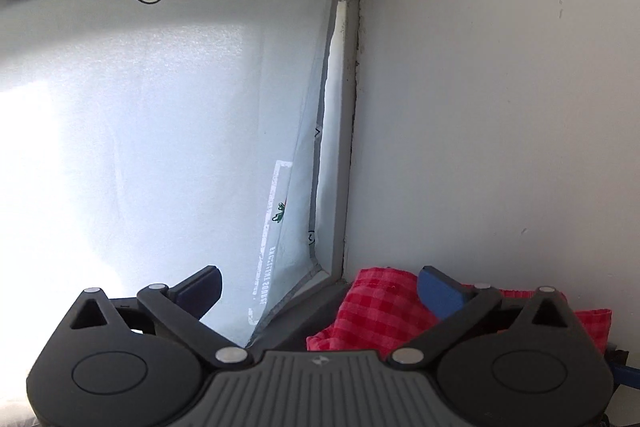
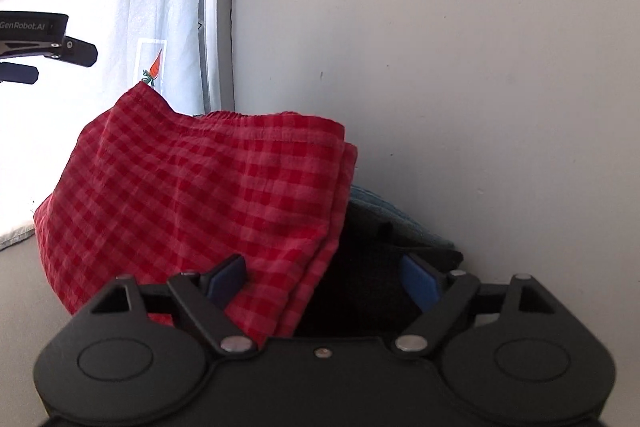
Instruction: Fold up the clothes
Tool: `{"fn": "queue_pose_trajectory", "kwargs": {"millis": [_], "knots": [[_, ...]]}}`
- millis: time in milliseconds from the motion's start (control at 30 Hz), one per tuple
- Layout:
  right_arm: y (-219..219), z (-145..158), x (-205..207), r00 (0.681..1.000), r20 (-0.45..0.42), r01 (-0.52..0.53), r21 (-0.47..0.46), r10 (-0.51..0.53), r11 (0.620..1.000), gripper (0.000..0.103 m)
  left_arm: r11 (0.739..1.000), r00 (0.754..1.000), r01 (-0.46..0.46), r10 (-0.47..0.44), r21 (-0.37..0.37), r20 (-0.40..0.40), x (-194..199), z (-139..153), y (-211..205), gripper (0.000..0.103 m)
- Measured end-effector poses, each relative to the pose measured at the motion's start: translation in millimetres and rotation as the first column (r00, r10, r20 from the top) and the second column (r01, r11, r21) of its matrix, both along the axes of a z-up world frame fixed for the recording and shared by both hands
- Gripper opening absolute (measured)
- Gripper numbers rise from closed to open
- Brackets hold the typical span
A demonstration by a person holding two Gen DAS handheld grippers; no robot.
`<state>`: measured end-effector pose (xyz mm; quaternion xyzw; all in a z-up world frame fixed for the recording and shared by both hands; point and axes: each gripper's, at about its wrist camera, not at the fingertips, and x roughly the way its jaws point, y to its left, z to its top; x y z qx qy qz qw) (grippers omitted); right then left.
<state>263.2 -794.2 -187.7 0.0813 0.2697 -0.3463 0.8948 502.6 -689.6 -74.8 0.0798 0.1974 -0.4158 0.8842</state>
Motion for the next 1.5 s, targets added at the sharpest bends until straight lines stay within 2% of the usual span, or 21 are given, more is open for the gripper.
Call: {"fn": "queue_pose_trajectory", "kwargs": {"millis": [67,133,267,333,467,600,733,933,1000,1067,1167,1333,1500], "knots": [[13,10,-11,1.000,0.012,-0.011,-0.024,0.012,1.000,0.097,0.998,0.999,-0.033,0.034,-0.050,0.013,-9,17,30,0.103],[27,23,-23,0.998,0.043,-0.035,-0.029,0.036,0.999,0.099,0.991,0.997,-0.065,0.068,-0.120,0.021,-27,32,61,0.103],[59,37,-47,0.993,0.096,-0.065,0.004,0.065,0.998,0.102,0.955,0.990,-0.136,0.143,-0.262,0.005,-68,60,128,0.103],[79,41,-59,0.990,0.111,-0.095,0.027,0.092,0.995,0.103,0.936,0.983,-0.163,0.183,-0.311,0.035,-93,75,162,0.103],[124,49,-77,0.986,0.101,-0.131,-0.001,0.130,0.991,0.103,0.918,0.965,-0.177,0.232,-0.356,0.120,-152,101,233,0.103],[176,60,-102,0.973,0.122,-0.191,-0.040,0.195,0.981,0.103,0.901,0.949,-0.219,0.286,-0.374,0.133,-212,110,304,0.103],[231,70,-132,0.949,0.161,-0.267,-0.043,0.270,0.963,0.103,0.896,0.932,-0.286,0.342,-0.341,0.118,-271,96,359,0.103],[322,76,-172,0.910,0.188,-0.371,-0.031,0.370,0.928,0.103,0.894,0.901,-0.399,0.423,-0.203,0.092,-354,65,446,0.103],[354,81,-187,0.892,0.189,-0.416,-0.017,0.411,0.909,0.103,0.882,0.890,-0.438,0.452,-0.174,0.051,-373,57,477,0.103],[382,85,-200,0.874,0.188,-0.456,-0.005,0.449,0.890,0.103,0.856,0.866,-0.493,0.500,-0.157,0.011,-393,50,509,0.103],[428,91,-223,0.840,0.186,-0.523,0.022,0.510,0.852,0.103,0.827,0.834,-0.548,0.551,-0.122,-0.008,-422,42,547,0.103],[491,89,-263,0.800,0.147,-0.593,0.047,0.581,0.804,0.103,0.807,0.808,-0.589,0.587,-0.045,-0.049,-459,30,595,0.103],[528,76,-295,0.786,0.052,-0.618,0.059,0.616,0.784,0.103,0.778,0.772,-0.628,0.626,0.021,-0.114,-491,11,628,0.103]]}}
